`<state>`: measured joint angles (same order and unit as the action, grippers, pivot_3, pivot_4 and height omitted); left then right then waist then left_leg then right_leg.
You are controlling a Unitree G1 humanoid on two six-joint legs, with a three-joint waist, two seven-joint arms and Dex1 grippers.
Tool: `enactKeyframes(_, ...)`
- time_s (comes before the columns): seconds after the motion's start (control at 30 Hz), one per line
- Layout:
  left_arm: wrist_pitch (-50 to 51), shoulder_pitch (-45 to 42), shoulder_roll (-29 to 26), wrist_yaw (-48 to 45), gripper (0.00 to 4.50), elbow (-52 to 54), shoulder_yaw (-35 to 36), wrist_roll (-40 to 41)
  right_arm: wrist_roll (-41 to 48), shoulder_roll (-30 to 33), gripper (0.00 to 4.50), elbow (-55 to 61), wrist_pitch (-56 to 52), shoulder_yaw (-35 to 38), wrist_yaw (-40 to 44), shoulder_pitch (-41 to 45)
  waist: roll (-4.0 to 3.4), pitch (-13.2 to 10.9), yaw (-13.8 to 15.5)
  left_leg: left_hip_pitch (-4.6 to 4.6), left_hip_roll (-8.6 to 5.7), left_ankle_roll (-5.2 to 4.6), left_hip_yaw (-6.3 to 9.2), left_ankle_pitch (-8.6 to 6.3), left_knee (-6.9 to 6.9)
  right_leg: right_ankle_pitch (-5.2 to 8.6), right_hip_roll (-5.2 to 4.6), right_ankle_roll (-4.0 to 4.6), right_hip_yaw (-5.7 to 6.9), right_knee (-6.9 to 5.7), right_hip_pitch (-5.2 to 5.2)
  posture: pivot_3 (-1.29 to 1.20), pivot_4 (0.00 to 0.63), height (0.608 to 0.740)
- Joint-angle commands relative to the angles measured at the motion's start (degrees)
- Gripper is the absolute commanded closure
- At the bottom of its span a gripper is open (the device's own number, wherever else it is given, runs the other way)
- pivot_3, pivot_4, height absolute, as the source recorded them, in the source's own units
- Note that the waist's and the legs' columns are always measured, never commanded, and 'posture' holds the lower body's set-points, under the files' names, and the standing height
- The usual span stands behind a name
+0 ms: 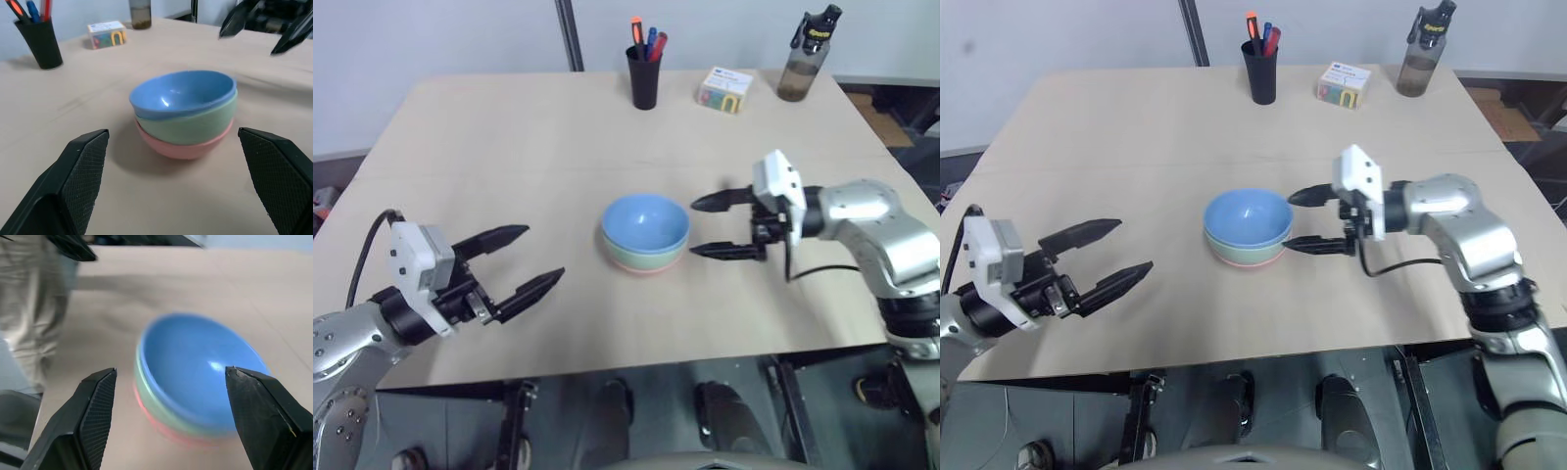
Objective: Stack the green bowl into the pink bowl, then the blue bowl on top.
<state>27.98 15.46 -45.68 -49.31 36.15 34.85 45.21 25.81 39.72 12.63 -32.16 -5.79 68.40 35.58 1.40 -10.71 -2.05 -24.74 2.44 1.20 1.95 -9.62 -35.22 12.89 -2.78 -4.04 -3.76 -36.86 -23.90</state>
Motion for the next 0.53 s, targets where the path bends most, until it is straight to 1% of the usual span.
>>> enactKeyframes(0.03,0.3,1.5,-0.7,-0.9,0.0,0.7,2.9,1.1,0.1,5.0,0.78,2.5,-0.5,5.9,-1.7,-4.9,0.0,0.0,0.0,0.02,0.0,0.0,-0.01,0.0,0.0,0.0,0.0,0.0,0.0,0.0,0.0,0.0,0.15,0.74)
enactKeyframes(0.2,1.5,3.2,-1.0,-1.2,0.0,0.2,5.1,1.5,1.1,12.3,0.78,3.2,-0.5,13.3,-2.2,-12.7,0.0,0.0,-0.2,0.03,0.0,0.0,-0.04,0.0,-0.02,0.04,-0.02,-0.06,-0.03,0.0,0.0,0.0,0.15,0.74)
enactKeyframes(0.33,1.6,3.8,-1.4,-2.8,0.0,-1.1,6.2,1.5,4.8,15.0,0.78,4.5,-3.0,16.6,-1.1,-15.1,-0.01,0.0,-0.3,0.05,0.0,-0.01,-0.06,0.0,-0.02,0.13,-0.01,-0.21,-0.06,0.0,0.01,0.0,0.15,0.74)
enactKeyframes(0.43,1.3,3.8,-1.7,-4.0,0.0,-2.2,6.3,1.4,5.3,14.6,0.05,5.3,-2.0,17.2,-2.1,-15.4,-0.01,0.0,-0.3,0.05,0.0,-0.01,-0.05,0.0,-0.03,0.14,-0.01,-0.23,-0.06,0.0,0.0,0.0,0.15,0.74)
enactKeyframes(0.53,1.2,4.1,-2.5,-5.4,0.0,-2.4,5.9,1.0,5.4,13.8,0.02,6.6,-1.2,17.1,-3.8,-15.3,0.01,0.0,-0.3,0.03,0.0,-0.01,-0.05,0.0,-0.05,0.15,-0.02,-0.24,-0.06,0.01,0.01,0.0,0.15,0.74)
